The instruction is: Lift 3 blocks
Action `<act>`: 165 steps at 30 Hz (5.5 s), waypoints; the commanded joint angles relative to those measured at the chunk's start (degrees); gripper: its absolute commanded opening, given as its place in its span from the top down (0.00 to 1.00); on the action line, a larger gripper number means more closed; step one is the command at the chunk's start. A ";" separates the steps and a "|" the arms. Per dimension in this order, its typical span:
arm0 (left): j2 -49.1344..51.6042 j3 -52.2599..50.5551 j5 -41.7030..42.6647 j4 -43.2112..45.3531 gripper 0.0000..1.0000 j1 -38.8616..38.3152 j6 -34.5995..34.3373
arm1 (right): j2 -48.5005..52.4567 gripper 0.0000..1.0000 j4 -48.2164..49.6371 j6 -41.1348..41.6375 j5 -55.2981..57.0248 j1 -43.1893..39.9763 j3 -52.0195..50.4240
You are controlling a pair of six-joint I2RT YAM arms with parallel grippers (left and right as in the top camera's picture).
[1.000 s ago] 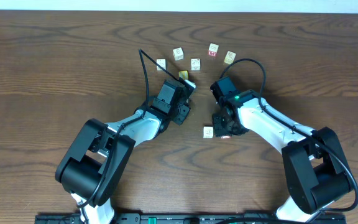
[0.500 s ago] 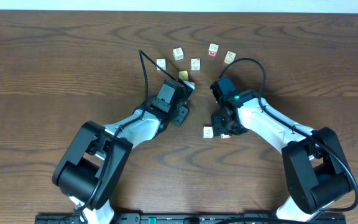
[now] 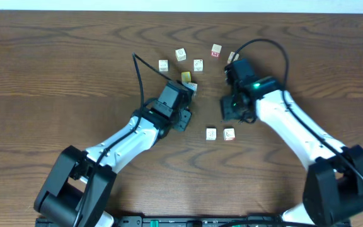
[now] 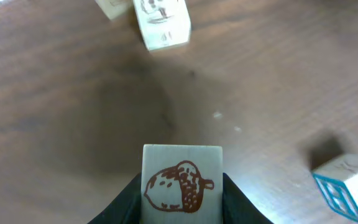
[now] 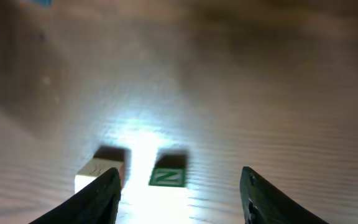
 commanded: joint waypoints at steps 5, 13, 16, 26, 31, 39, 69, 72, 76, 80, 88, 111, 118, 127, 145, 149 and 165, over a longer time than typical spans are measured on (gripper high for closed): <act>-0.83 -0.57 -4.59 -3.13 0.93 -5.16 -15.56 | -1.57 0.55 -4.28 -6.38 -0.87 -8.46 1.07; -0.83 -1.22 -4.87 -3.13 0.93 -9.03 -27.56 | -1.55 0.57 -4.63 -6.67 -3.39 -11.37 0.11; -0.83 -2.47 -5.51 -3.26 0.92 -9.31 -30.58 | -1.55 0.58 -4.48 -6.67 -3.58 -10.93 -1.38; -0.81 -5.18 -7.72 -3.04 0.93 -14.19 -32.22 | -1.55 0.58 0.13 -6.56 -3.65 -10.45 -9.31; -0.81 -5.20 -7.87 -1.84 0.93 -16.09 -32.46 | -1.55 0.57 1.42 -6.45 -4.26 -10.23 -11.58; -0.59 -5.20 -9.55 -0.22 0.92 -16.11 -32.85 | -1.55 0.60 1.97 -6.47 -5.09 -10.23 -12.11; 5.42 -5.25 -9.09 3.41 0.92 -16.11 -33.29 | -1.55 0.99 6.16 -6.86 -8.83 -10.23 -18.14; 5.42 -5.25 -9.09 3.39 0.92 -16.11 -33.29 | -1.55 0.99 9.35 -8.17 -11.52 -10.23 -20.33; 5.42 -5.25 -9.09 3.39 0.92 -16.11 -33.29 | -1.55 0.99 12.28 -11.08 -16.35 -10.23 -20.61; 5.42 -5.25 -9.09 3.39 0.92 -16.11 -33.29 | -1.55 0.99 13.66 -11.67 -17.81 -10.23 -20.61; 5.42 -5.25 -8.46 3.37 0.92 -16.13 -33.31 | -1.55 0.99 14.03 -12.09 -20.35 -10.23 -20.61; 5.27 -5.18 -5.57 3.17 0.37 -16.11 -33.31 | -1.55 0.99 14.19 -12.07 -21.64 -10.23 -20.63; 5.11 -5.18 -5.62 3.17 0.37 -16.11 -33.29 | -1.55 0.99 14.19 -12.07 -22.88 -10.23 -20.63; 3.34 -5.16 -6.38 3.17 0.37 -16.04 -33.22 | -1.55 0.99 14.16 -12.09 -22.86 -10.23 -20.63; -2.51 -3.56 -7.87 2.91 0.49 -14.97 -31.15 | -1.55 0.99 14.19 -12.09 -22.84 -10.23 -20.63; -4.76 -3.56 -9.33 2.86 0.49 -14.91 -29.49 | -1.55 0.99 14.19 -12.09 -22.82 -10.23 -20.63; -5.95 -3.58 -13.62 -6.23 0.66 -5.35 -27.45 | -1.55 0.99 13.75 -11.39 -23.58 -10.21 -20.70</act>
